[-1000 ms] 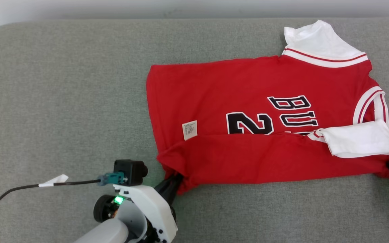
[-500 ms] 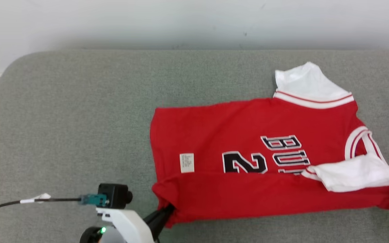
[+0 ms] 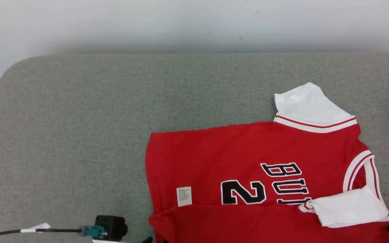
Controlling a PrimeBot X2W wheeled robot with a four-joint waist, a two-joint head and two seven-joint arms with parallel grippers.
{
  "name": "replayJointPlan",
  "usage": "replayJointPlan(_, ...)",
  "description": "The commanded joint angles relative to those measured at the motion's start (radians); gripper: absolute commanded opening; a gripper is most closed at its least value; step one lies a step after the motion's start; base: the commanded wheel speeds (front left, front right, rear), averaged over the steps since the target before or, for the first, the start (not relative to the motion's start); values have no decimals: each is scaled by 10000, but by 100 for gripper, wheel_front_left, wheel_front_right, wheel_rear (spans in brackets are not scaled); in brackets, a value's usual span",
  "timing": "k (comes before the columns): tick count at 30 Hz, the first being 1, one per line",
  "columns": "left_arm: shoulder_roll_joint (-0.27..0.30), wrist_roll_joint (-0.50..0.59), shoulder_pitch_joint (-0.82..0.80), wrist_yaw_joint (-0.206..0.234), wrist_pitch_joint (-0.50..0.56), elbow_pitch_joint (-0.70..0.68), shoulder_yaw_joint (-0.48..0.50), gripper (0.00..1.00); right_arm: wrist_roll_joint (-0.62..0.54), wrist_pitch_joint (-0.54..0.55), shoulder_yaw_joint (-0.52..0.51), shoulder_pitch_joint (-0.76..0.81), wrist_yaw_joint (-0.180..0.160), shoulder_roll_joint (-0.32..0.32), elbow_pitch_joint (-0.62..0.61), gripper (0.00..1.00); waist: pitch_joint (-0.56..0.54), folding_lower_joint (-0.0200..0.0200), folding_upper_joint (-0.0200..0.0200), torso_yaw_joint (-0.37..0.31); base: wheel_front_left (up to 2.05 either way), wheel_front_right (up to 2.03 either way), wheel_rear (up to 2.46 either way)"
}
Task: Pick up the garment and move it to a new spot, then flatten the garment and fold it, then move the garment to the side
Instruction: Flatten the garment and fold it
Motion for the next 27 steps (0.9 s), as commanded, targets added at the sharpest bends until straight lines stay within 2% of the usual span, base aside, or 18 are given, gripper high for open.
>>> replayJointPlan(1, 83, 168, 10, 3, -59, 67, -11, 100, -373, -170, -33, -68, -20, -99, -6, 100, -47, 0, 0, -31, 0, 0, 0)
replayJointPlan(3, 157, 228, 16, 73, -129, 20, 34, 100, -770, -387, -139, -87, -20, -202, -40, 100, -110, 0, 0, -48, 0, 0, 0)
replayJointPlan(5, 297, 46, 113, 92, -194, -157, 214, 100, -632, -518, -444, -113, -20, -106, -226, 100, -135, 0, 0, -51, 0, 0, 0)
replayJointPlan(9, 897, 24, -106, 239, -285, -645, 739, 100, -491, -638, -1262, -481, -20, -362, -844, 100, 56, 0, 0, -12, 0, 0, 0)
replayJointPlan(12, 1033, 199, -718, 393, -419, -829, 1209, 100, -538, -655, -1799, -1029, -20, -456, -1191, 100, 458, 0, 0, 209, 0, 0, 0)
replayJointPlan(17, 311, 743, -2404, 337, -96, -367, 1213, 100, -1130, -390, -1950, -2928, -20, -269, -994, 100, 1501, 0, 0, 715, 0, 0, 0)
replayJointPlan(23, -997, 1304, -4341, -96, 346, 1092, 696, 100, -2255, 276, -1199, -5744, -20, 245, 287, 100, 2704, 0, 0, 1457, 0, 0, 0)
replayJointPlan(27, -1699, 1437, -5091, -431, 349, 2007, 459, 100, -2747, 395, -623, -7040, -20, 564, 1261, 100, 3034, 0, 0, 1789, 0, 0, 0)
